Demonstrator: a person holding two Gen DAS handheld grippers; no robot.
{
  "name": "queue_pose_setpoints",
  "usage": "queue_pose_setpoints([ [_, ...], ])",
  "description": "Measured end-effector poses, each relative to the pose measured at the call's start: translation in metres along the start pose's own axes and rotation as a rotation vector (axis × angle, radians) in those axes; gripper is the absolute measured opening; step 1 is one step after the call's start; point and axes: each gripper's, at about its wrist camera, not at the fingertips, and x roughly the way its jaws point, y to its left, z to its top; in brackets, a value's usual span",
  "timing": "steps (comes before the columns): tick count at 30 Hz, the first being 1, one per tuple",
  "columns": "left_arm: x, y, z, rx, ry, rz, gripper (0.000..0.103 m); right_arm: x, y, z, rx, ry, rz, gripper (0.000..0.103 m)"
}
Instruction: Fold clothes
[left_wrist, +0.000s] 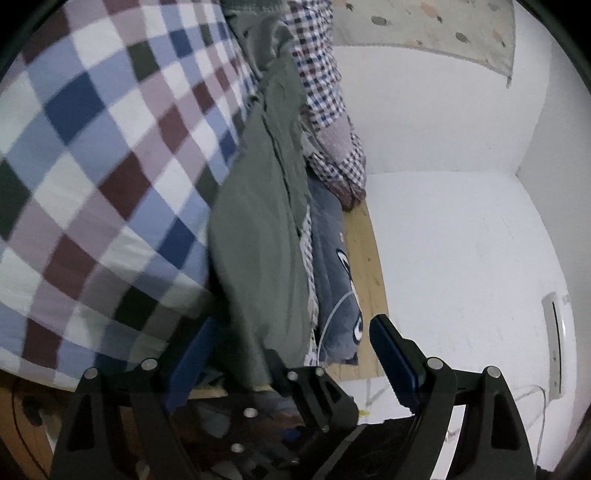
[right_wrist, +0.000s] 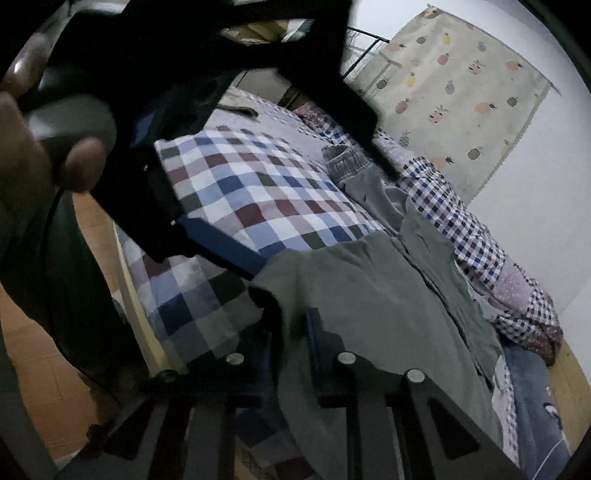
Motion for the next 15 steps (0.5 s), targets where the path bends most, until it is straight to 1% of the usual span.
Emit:
queue_pose_setpoints([
  [2, 0.001, 0.002, 0.000, -0.008, 0.001, 0.019, 0.088, -0.003, -0.004, 0.002, 0.027, -0.014, 0.013, 0.015],
  [6, 0.008, 0.002, -0.002, -0.003, 0.052, 0.025, 0.088, -0.009, -0.008, 0.001, 0.056, -0.027, 0.036, 0.018],
  [7, 0.010, 0.001, -0.003, 0.003, 0.063, 0.026, 0.088, -0.011, -0.008, 0.001, 0.055, -0.028, 0.041, 0.023],
  [8, 0.011, 0.000, -0.004, 0.009, 0.073, 0.026, 0.088, -0.012, -0.007, 0.000, 0.051, -0.030, 0.046, 0.034],
  [9, 0.013, 0.000, -0.005, 0.013, 0.078, 0.027, 0.088, -0.013, -0.006, -0.001, 0.041, -0.033, 0.050, 0.040],
  [11, 0.013, 0.000, -0.005, 0.010, 0.075, 0.026, 0.088, -0.017, -0.003, -0.003, 0.020, -0.031, 0.051, 0.046],
  [13, 0.013, -0.001, -0.006, 0.010, 0.071, 0.009, 0.088, -0.020, -0.001, -0.006, 0.004, -0.023, 0.052, 0.052],
  [15, 0.014, -0.004, -0.007, 0.013, 0.069, -0.013, 0.088, -0.023, 0.001, -0.009, -0.008, -0.019, 0.050, 0.055],
])
